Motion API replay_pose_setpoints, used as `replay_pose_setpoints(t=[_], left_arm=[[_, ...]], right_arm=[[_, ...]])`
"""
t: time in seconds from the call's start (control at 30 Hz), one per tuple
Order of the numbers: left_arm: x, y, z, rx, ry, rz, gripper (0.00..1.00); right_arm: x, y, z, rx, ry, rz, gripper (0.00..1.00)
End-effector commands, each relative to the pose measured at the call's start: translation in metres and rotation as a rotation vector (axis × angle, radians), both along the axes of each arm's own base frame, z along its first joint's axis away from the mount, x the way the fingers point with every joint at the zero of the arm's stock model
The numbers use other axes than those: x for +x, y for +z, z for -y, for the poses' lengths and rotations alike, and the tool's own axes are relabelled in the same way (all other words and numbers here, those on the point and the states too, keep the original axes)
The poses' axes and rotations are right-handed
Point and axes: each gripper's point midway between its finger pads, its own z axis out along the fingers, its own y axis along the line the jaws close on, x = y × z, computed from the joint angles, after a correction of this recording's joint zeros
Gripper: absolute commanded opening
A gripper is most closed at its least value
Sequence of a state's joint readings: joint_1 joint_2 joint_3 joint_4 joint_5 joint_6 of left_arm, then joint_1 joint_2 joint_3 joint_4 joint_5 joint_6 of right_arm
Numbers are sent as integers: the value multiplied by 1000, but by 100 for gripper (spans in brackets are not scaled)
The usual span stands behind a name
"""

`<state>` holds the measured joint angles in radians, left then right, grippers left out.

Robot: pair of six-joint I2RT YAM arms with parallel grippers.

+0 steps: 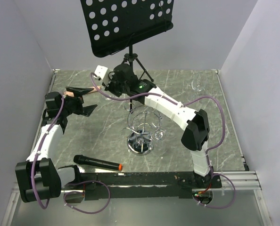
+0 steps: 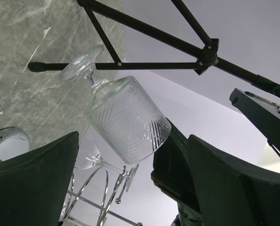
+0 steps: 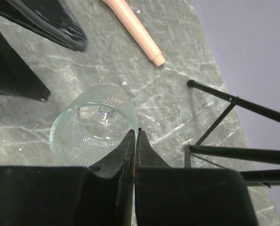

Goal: Take the wine glass off the wine glass rack

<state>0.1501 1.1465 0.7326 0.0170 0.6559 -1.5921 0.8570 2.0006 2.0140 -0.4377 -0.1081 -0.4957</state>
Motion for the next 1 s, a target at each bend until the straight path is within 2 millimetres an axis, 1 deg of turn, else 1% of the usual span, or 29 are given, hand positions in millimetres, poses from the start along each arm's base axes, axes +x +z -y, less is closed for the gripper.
replay_pose_setpoints(t=[0.0,0.2,0.23,0.33,0.4,0.5,0.67,0.77,0.97], left_arm=[[-3,-4,-8,14,44,-23,100],[-4,-14,-19,44,78,-34,100],[-4,-17,-22,49,91,-41,100],[-6,-33,-30,31,123,-99,100],[-6,-40,-34,35,135,-122,100],[-4,-45,-38,49,145,-132,100],[1,-53,-46,37,170,-168,100],[6,-55,-52,38,180,-172,100],[14,-61,-57,31,189,-186,100]], right_arm=[[7,82,17,144,-7,114,0],[11,87,46,148,-43,104,0],[12,93,53,154,-52,111,0],[16,100,70,169,-81,111,0],[21,102,83,169,-103,111,0],[23,108,102,178,-129,110,0],[30,102,138,170,-189,90,0],[31,103,165,174,-232,85,0],[40,101,216,173,-335,82,0]])
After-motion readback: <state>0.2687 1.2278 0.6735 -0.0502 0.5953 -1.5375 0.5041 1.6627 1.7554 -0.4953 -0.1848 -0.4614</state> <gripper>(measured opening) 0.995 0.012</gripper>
